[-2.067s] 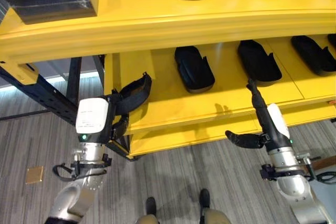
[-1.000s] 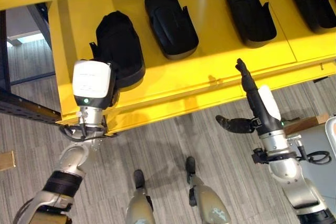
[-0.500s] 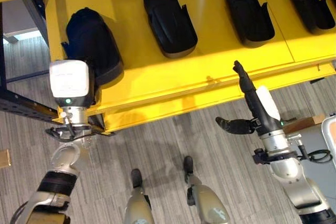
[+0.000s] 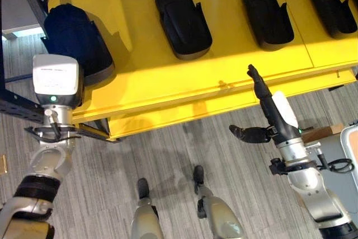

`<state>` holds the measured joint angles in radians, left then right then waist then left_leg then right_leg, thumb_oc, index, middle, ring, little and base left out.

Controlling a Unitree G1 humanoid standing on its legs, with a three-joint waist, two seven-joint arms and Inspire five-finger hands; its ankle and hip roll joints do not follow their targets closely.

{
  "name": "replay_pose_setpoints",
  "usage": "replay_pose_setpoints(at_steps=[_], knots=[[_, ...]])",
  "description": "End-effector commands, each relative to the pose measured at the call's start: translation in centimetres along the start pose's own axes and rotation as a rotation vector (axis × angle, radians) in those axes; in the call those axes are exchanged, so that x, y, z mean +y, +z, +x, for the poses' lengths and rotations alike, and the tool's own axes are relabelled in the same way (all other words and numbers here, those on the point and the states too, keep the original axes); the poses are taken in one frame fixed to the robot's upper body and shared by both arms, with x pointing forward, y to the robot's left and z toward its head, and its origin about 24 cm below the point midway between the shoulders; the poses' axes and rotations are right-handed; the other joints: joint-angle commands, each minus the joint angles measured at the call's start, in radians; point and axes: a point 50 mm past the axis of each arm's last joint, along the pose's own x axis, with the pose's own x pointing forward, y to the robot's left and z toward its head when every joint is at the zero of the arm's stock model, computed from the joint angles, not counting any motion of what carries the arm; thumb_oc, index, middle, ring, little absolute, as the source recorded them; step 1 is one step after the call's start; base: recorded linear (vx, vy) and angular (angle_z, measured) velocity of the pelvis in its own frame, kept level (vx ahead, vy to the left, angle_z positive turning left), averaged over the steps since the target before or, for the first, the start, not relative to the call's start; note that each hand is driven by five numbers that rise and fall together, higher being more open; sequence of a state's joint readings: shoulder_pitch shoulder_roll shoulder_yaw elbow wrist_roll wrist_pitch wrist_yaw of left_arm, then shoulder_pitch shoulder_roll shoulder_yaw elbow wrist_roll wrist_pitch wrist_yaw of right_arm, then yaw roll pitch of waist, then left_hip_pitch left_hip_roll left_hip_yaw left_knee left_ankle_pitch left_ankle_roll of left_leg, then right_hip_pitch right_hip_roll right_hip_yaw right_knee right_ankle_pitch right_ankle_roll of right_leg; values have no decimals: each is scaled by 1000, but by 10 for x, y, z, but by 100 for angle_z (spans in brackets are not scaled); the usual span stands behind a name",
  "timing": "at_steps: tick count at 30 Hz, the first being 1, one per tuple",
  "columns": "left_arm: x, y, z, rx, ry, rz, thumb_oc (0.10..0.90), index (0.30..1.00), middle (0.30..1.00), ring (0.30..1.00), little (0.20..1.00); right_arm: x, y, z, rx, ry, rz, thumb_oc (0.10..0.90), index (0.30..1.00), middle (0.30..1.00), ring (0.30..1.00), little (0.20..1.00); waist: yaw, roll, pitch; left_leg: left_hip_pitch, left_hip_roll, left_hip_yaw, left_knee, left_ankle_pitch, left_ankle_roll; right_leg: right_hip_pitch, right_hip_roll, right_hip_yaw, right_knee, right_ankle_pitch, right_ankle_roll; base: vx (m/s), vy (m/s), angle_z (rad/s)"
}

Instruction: Move parts from the plastic box to the shelf.

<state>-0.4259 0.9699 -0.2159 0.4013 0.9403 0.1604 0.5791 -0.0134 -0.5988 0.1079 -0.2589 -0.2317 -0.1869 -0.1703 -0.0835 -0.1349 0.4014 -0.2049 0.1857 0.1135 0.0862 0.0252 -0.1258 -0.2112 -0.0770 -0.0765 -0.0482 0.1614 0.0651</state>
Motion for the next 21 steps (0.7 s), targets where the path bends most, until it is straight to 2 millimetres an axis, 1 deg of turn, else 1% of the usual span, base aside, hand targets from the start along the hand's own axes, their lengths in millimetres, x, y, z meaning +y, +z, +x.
replay_pose_setpoints(at_steps=[1, 4, 5, 6, 7, 10, 14, 21], knots=[[16, -14, 19, -55, 40, 108, 400, 300, 300, 300, 300, -27, 37, 14, -248, -105, -18, 900, 1000, 1000, 1000, 1000, -16, 7, -60, -73, 22, -13, 111, -19, 8, -51, -46, 25, 171, -115, 69, -14, 24, -4], [19, -14, 25, -141, 24, 178, 400, 300, 300, 300, 300, -28, 38, 13, -261, -105, -16, 900, 1000, 1000, 1000, 1000, -18, 11, -61, -80, 21, -15, 116, -19, 7, -56, -47, 27, 172, -113, 72, -3, 4, -1], [20, -17, 26, -175, 11, 222, 400, 300, 300, 300, 300, -27, 39, 13, -268, -101, -15, 900, 1000, 1000, 1000, 1000, -21, 16, -61, -82, 21, -14, 118, -19, 7, -58, -48, 29, 174, -113, 74, 0, 0, 0], [20, -16, 27, -178, 12, 223, 400, 300, 300, 300, 300, -27, 38, 13, -267, -104, -14, 900, 1000, 1000, 1000, 1000, -19, 15, -62, -83, 21, -15, 119, -19, 7, -58, -48, 28, 174, -113, 74, 0, 0, 0], [21, -18, 29, -218, 0, 266, 400, 300, 300, 300, 300, -27, 38, 12, -270, -98, -12, 900, 1000, 1000, 1000, 1000, -24, 20, -62, -86, 21, -15, 119, -18, 6, -59, -49, 30, 175, -112, 75, 0, 0, 0], [24, -19, 33, -258, -9, 318, 400, 300, 300, 300, 300, -27, 38, 11, -274, -97, -17, 900, 1000, 1000, 1000, 1000, -24, 23, -63, -93, 21, -17, 124, -17, 6, -63, -50, 29, 176, -111, 76, 0, 0, 0], [23, -20, 33, -281, -28, 343, 400, 300, 300, 300, 300, -28, 37, 9, -268, -98, -25, 900, 1000, 1000, 1000, 1000, -23, 25, -62, -99, 22, -22, 128, -17, 5, -65, -52, 25, 177, -110, 78, 0, 0, 0], [16, -21, 28, -316, -75, 365, 400, 300, 300, 300, 300, -30, 36, 7, -264, -103, -28, 900, 1000, 1000, 1000, 1000, -23, 29, -61, -110, 21, -25, 138, -18, 4, -70, -51, 26, 185, -113, 77, -1, 1, 1]])
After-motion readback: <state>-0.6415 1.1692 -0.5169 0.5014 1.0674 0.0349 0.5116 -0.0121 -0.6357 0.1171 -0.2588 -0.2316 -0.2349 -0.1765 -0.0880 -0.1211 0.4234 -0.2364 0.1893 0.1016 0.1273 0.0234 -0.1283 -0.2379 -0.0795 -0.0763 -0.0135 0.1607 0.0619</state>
